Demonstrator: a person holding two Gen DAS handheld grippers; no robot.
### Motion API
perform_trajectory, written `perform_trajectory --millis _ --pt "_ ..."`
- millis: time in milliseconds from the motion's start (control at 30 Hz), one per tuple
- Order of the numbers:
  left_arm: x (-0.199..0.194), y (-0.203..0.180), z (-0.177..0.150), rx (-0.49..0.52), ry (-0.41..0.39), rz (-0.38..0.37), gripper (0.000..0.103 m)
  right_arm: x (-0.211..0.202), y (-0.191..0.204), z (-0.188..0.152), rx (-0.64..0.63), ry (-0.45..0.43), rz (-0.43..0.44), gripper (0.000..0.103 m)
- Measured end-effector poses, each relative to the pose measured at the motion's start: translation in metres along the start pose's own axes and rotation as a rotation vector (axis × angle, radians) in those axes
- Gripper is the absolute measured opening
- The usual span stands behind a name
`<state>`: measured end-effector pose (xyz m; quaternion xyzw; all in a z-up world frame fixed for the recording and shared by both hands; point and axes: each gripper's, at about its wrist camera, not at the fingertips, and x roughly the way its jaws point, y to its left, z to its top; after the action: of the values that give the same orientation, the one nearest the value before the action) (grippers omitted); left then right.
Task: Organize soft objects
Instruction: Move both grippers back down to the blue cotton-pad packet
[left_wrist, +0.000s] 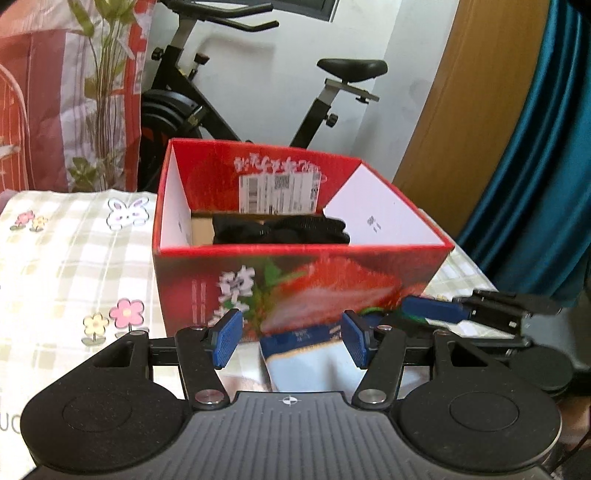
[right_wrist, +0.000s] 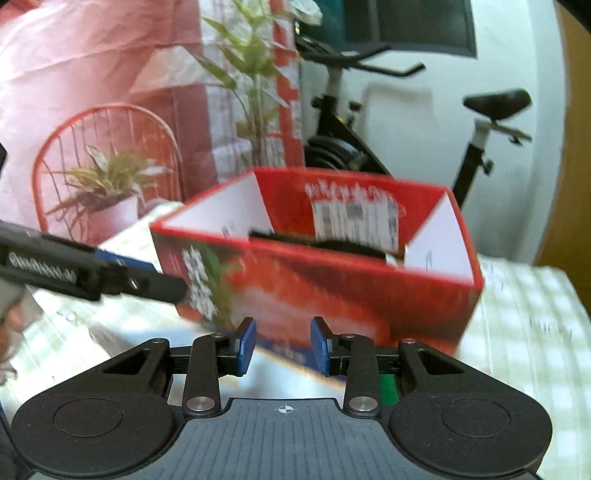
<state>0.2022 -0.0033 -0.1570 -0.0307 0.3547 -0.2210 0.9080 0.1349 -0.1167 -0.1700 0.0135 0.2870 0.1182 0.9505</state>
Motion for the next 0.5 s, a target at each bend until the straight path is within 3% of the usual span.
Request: perform_trajectory --millis 200,500 --pt "0.007 0.006 -0.012 -0.026 0.036 0.001 0.061 0.000 -0.001 -0.040 0.041 0.036 -0.004 0.031" --pt "0.025 0.010 -0.028 -0.066 0.098 -0.014 0.061 -0.006 -0.003 -0.072 0.050 0.053 -0.006 0.032"
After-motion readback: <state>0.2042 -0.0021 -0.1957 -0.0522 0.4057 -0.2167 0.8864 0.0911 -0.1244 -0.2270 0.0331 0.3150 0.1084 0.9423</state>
